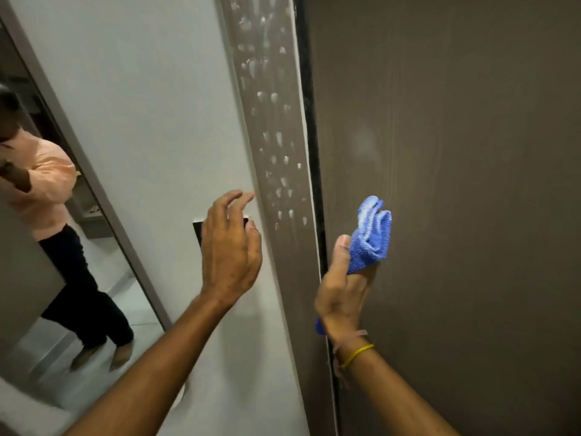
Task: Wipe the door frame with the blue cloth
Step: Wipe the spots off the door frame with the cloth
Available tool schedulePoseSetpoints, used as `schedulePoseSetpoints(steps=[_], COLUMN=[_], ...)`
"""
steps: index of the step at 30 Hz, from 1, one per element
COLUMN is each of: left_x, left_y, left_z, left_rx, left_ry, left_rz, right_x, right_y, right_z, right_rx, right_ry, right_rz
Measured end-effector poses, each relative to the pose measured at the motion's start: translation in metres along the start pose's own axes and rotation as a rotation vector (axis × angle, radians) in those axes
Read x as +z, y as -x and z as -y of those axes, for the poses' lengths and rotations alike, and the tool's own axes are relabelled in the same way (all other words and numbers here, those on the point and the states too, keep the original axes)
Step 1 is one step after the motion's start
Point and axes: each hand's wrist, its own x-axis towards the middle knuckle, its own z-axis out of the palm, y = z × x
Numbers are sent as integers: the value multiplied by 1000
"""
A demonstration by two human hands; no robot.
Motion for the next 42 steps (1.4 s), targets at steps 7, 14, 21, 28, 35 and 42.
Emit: schedulePoseSetpoints(steps=[7, 14, 21, 28, 35, 42], left_x=[17, 62, 117, 59, 35, 31], left_y=[-66, -102, -93, -116, -108, -119], left_z=[40, 86, 129, 73, 46, 40], left_rx=[94, 232, 161, 273, 243, 239], left_ry=[-158, -236, -246, -274, -364, -385], left_rz=[-87, -365, 187, -246, -182, -178], right_x=[85, 97, 96, 94, 120, 128], right_y=[-5, -11, -13, -24, -67, -68], right_z=[-13, -34, -40, -46, 18, 32], right_rx=[-275, -445, -486, -599, -728, -672], right_ry=[592, 863, 993, 997, 851, 901], right_rz=[97, -32, 8, -2, -78, -144])
